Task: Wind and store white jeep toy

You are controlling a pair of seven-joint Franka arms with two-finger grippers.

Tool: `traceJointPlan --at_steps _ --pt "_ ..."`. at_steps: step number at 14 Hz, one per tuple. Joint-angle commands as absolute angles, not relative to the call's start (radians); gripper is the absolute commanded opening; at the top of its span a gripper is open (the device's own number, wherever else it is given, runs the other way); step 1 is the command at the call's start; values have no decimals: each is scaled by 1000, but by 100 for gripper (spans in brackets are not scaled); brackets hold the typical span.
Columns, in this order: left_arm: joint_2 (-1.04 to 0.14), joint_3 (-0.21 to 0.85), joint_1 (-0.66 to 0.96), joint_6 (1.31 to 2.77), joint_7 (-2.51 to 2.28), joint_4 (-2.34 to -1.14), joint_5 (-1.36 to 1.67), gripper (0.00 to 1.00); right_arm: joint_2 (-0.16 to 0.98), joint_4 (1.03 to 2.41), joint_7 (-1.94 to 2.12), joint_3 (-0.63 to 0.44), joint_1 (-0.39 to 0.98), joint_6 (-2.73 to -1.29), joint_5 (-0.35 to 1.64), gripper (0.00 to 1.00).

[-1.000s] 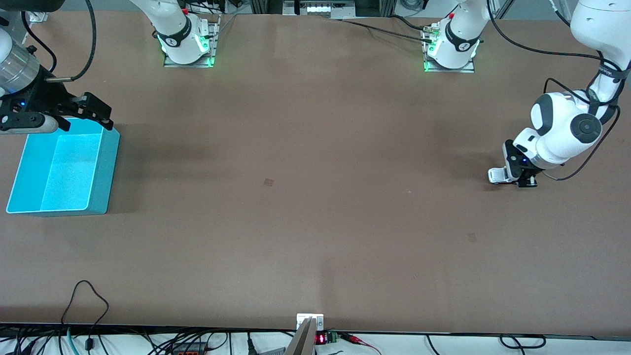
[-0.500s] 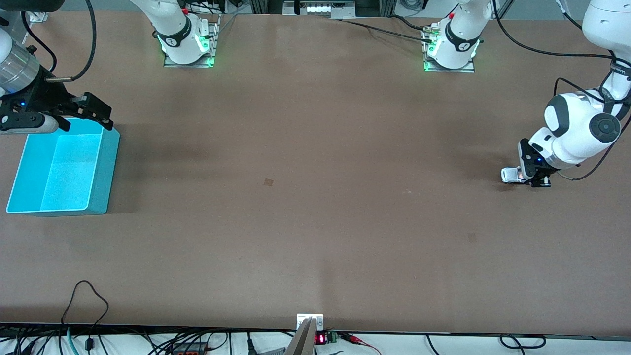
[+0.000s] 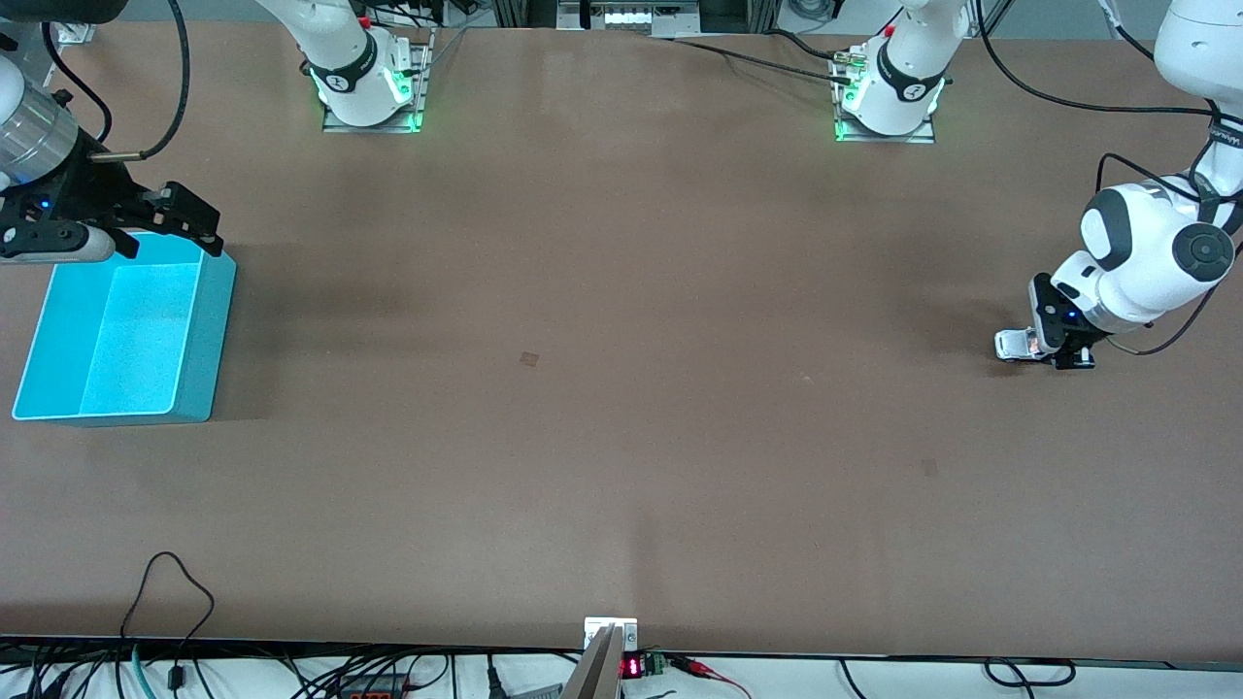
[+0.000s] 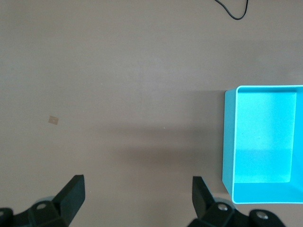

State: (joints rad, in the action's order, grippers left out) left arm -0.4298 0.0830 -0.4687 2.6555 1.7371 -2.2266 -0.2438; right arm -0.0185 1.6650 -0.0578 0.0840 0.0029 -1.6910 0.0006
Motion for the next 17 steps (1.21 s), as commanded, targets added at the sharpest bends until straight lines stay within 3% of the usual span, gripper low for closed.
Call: traceJointPlan --at_steps 1,7,12,17 --pt "-445 92 -483 2642 1752 -2194 -273 100 -9 1644 -51 89 -3 -1681 17 100" --pt "-330 124 -472 2430 1727 -2145 -262 100 -9 1644 -49 89 -3 -1681 17 100" --pt "-324 198 -471 2062 1505 -1929 -261 100 -9 1644 -49 89 -3 -1681 17 100" --pt "-328 352 -469 1719 1099 -1714 -258 100 -9 1644 -51 89 -3 -1681 17 100"
